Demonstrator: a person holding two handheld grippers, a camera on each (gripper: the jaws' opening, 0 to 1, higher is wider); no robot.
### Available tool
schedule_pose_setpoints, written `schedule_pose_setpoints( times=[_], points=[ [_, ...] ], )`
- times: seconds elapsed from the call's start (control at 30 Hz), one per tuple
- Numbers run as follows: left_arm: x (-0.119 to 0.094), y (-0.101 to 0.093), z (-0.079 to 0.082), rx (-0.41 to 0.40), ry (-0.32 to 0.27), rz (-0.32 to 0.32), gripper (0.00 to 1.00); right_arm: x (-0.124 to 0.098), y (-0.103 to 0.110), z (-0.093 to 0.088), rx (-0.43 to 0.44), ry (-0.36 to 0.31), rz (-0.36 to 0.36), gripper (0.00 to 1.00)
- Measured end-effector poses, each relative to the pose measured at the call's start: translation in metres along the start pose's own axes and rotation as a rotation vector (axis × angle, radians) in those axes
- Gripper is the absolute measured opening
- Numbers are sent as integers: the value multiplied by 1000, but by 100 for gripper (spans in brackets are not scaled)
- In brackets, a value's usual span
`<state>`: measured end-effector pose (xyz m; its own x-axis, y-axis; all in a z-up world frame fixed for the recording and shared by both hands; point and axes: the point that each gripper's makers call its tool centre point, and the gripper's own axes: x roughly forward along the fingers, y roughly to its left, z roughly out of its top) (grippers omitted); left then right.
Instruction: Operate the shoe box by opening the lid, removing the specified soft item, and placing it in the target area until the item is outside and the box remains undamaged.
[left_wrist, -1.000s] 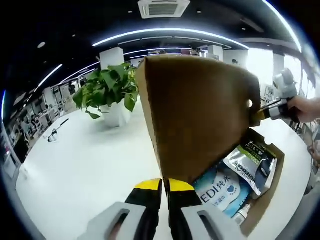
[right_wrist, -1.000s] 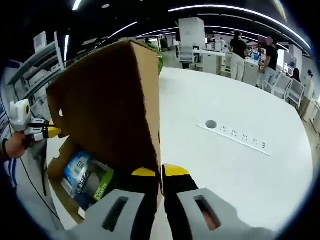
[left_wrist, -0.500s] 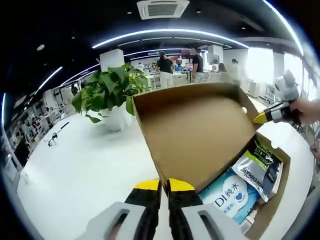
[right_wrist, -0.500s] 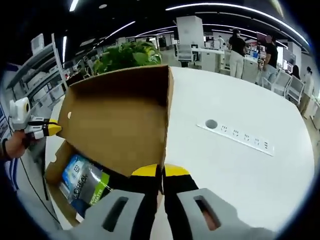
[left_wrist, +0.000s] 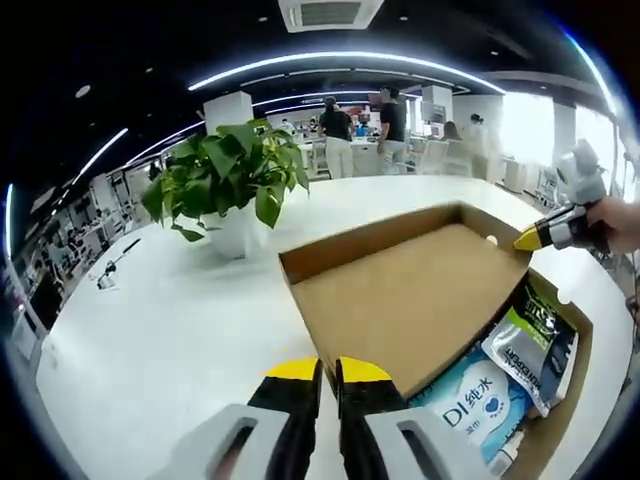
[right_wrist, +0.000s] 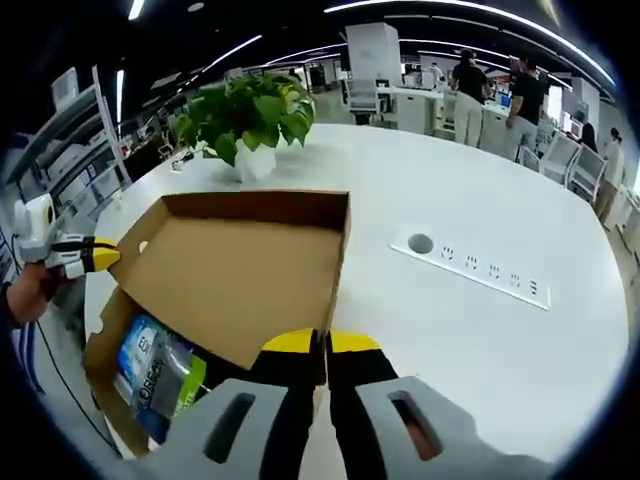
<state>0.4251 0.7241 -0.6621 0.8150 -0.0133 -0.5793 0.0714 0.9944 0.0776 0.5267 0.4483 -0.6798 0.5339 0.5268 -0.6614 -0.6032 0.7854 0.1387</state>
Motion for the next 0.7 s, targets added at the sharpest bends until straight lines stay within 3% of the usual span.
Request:
schedule_pose_setpoints(
  times=[0.7],
  points=[
    [11, 1, -5, -39, 36, 4, 7, 11, -8, -4, 69, 29, -8, 2]
  ],
)
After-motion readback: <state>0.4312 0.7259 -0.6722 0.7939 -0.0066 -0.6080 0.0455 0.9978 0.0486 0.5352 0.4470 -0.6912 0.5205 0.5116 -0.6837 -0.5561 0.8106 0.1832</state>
